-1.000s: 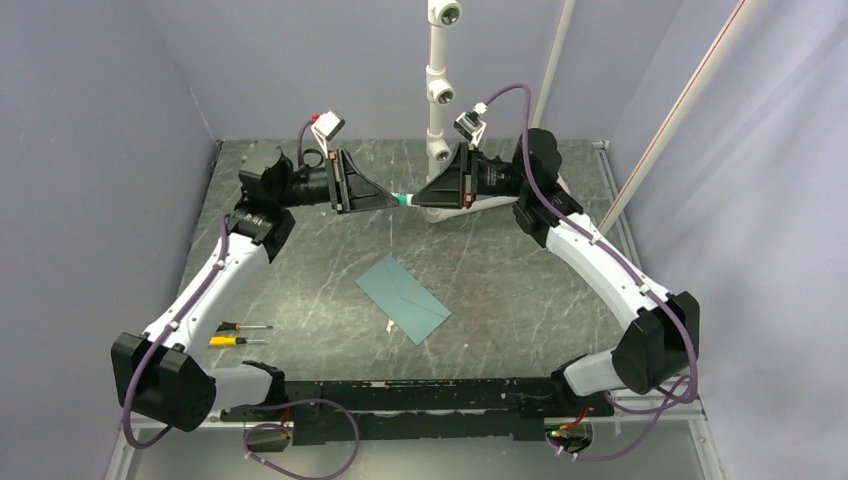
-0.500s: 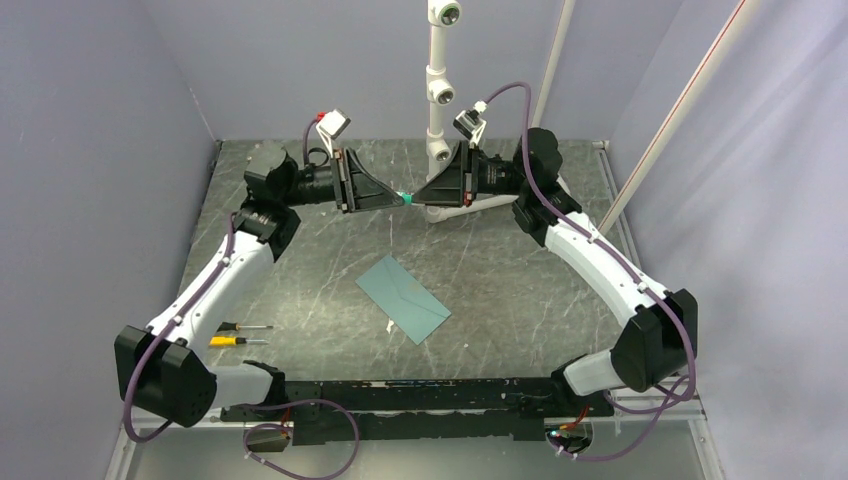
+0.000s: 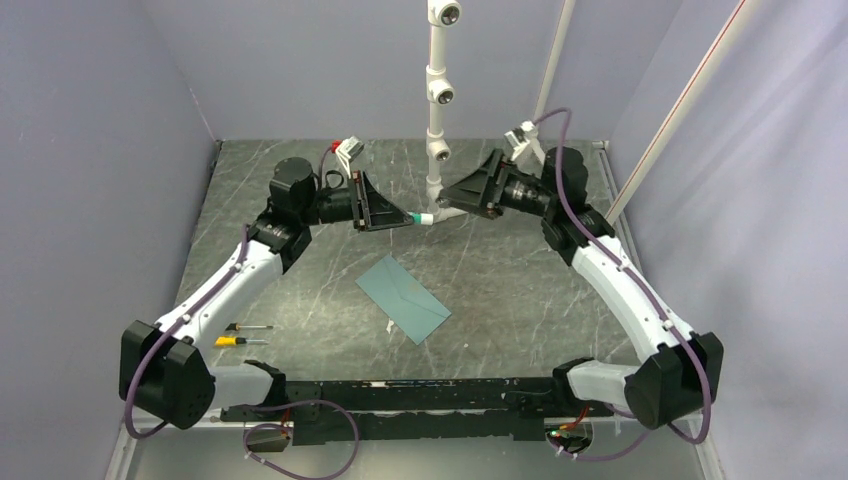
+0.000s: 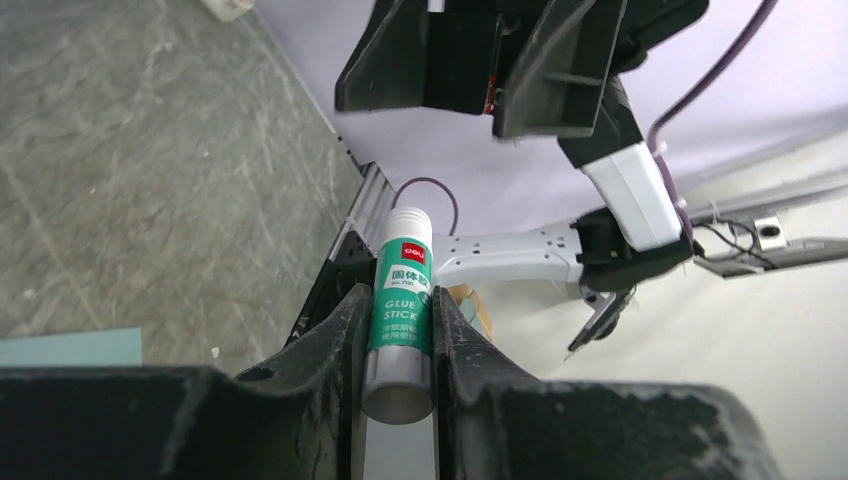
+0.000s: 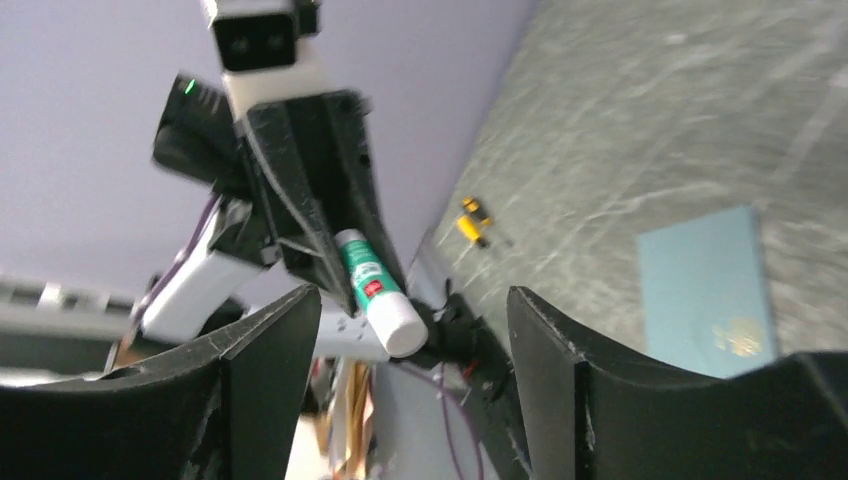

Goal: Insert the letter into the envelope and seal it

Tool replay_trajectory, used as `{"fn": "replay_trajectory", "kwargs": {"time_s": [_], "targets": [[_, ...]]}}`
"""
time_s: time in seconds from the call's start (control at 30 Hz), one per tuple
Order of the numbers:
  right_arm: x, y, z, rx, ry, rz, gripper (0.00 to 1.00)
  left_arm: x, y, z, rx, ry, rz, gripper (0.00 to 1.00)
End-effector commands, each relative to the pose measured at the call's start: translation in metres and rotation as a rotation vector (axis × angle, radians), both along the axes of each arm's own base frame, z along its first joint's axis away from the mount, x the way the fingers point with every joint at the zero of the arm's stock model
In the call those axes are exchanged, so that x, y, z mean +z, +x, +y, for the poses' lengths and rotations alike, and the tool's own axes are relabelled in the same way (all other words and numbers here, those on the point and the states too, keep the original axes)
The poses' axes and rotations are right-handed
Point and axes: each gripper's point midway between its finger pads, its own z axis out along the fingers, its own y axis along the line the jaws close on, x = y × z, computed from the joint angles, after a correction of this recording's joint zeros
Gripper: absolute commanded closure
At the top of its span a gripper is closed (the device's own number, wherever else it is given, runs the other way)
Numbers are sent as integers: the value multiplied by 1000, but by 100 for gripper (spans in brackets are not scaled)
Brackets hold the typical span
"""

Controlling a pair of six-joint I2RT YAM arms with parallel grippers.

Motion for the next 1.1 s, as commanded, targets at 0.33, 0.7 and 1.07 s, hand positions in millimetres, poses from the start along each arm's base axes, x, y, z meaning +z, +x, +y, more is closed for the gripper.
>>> {"fn": "replay_trajectory", "kwargs": {"time_s": [0.33,0.7,1.07], "targets": [[-92,21,-74,-379,-202,227,30,-143,75,-14,233,181,495,98],[-102,7,-82,-395,-195,229,32,-202,125,-77,274,92,676,92],[-95,0,-78,-353,-159,220,34,-257,166,-97,440,42,861,76]]}}
